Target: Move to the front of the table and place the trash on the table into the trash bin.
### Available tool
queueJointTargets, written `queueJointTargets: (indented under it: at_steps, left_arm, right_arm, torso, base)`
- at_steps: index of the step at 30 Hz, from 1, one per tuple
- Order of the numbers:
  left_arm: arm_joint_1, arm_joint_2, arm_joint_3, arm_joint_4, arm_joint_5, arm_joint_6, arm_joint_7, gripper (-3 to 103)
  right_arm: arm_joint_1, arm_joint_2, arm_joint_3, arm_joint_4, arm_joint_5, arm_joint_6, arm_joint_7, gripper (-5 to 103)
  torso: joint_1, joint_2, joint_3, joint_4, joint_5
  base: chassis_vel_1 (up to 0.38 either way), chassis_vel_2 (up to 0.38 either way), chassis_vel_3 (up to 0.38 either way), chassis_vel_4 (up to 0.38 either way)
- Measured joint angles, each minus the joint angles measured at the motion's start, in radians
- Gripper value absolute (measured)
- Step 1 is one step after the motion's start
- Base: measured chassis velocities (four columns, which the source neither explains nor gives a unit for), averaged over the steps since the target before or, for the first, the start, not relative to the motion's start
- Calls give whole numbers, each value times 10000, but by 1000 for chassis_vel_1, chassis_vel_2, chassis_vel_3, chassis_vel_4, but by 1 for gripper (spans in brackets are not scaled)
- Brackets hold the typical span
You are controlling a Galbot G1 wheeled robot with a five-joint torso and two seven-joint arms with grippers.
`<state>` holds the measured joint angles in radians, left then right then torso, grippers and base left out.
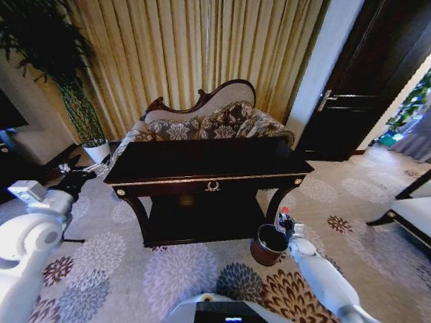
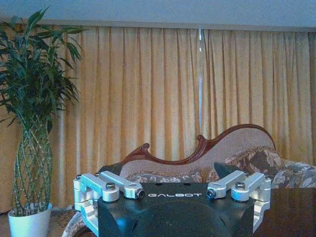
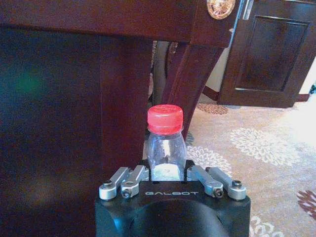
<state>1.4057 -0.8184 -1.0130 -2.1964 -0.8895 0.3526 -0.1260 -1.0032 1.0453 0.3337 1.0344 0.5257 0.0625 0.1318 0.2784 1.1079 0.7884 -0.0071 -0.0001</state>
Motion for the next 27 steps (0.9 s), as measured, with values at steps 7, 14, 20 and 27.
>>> queueJointTargets:
  at_steps: [7, 14, 20, 27]
  left_arm:
    - [11, -46, -14, -11, -46, 0, 22, 100]
    - [-32, 7, -16, 4, -147, -8, 33, 100]
    - [-75, 75, -30, 51, -245, -10, 42, 100]
    - [-67, 27, -30, 59, -246, -17, 67, 100]
  right_arm:
    - [-169, -77, -1, 252, -221, -33, 31, 39]
    - [-294, -91, 105, 354, -411, -48, 88, 61]
    - [-472, -87, 252, 556, -397, -59, 128, 88]
    - [-591, -210, 335, 748, -221, -76, 161, 100]
  torso:
    - [0, 0, -1, -1, -1]
    - [-1, 0, -1, 0, 0]
    - [0, 0, -1, -1, 0]
    - [-1, 0, -1, 0, 0]
  base:
    - [0, 0, 0, 0]
    - [0, 0, 0, 0]
    - [0, 0, 0, 0]
    - [0, 0, 0, 0]
